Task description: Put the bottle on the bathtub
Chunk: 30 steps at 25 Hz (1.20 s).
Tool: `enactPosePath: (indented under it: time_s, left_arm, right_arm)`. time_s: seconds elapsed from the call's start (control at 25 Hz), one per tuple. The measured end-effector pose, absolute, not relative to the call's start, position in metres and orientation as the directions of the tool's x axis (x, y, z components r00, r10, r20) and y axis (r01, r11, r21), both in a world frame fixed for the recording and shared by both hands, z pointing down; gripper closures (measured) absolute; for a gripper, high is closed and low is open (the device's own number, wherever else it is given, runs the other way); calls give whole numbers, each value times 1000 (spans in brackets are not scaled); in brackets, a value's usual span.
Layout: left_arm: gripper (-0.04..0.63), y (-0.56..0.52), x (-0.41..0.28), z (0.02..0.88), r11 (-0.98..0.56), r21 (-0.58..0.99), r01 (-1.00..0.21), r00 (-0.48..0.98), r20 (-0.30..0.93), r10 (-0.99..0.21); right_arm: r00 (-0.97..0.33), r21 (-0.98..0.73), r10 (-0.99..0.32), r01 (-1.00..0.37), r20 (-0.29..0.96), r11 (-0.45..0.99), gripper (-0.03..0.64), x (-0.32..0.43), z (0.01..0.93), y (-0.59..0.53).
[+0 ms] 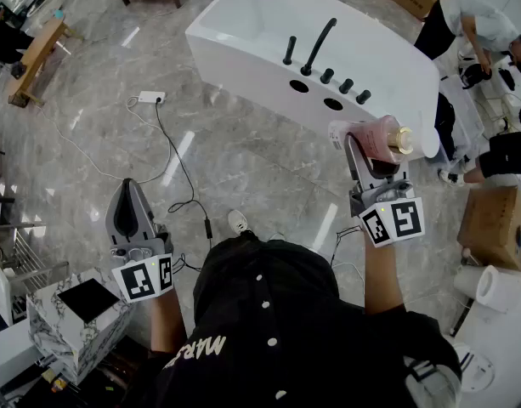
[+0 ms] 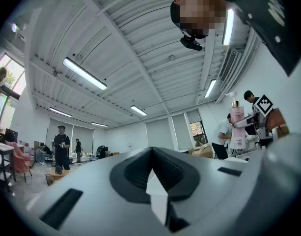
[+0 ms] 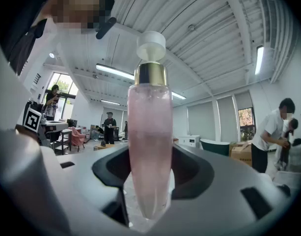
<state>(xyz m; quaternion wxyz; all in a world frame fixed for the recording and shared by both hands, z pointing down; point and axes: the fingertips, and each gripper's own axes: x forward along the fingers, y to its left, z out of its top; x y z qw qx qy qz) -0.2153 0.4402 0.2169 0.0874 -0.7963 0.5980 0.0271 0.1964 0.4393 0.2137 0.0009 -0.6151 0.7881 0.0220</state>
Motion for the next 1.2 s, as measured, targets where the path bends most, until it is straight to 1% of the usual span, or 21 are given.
enactPosePath:
  time_s: [0.28, 0.44, 0.84, 1.2]
  left_arm:
    - [584, 423, -217, 220, -274, -105, -956, 287, -140, -948]
    - [584, 410, -222, 223, -282, -102, -954, 294, -140, -945]
    - [584, 376, -229, 231, -340, -105, -935, 351, -122, -928]
    - [584, 329, -218, 244, -309, -82, -947, 316, -92, -944]
  right_arm:
    - [-250, 43, -968, -967, -23, 249, 390, 189, 215, 425]
    - [-253, 16, -967, -967, -34, 253, 388, 183, 216, 415]
    - [-236, 6, -971, -972, -28, 236, 390, 165, 217, 393]
    - [-261, -4, -965, -965, -8, 261, 390, 178, 237, 332]
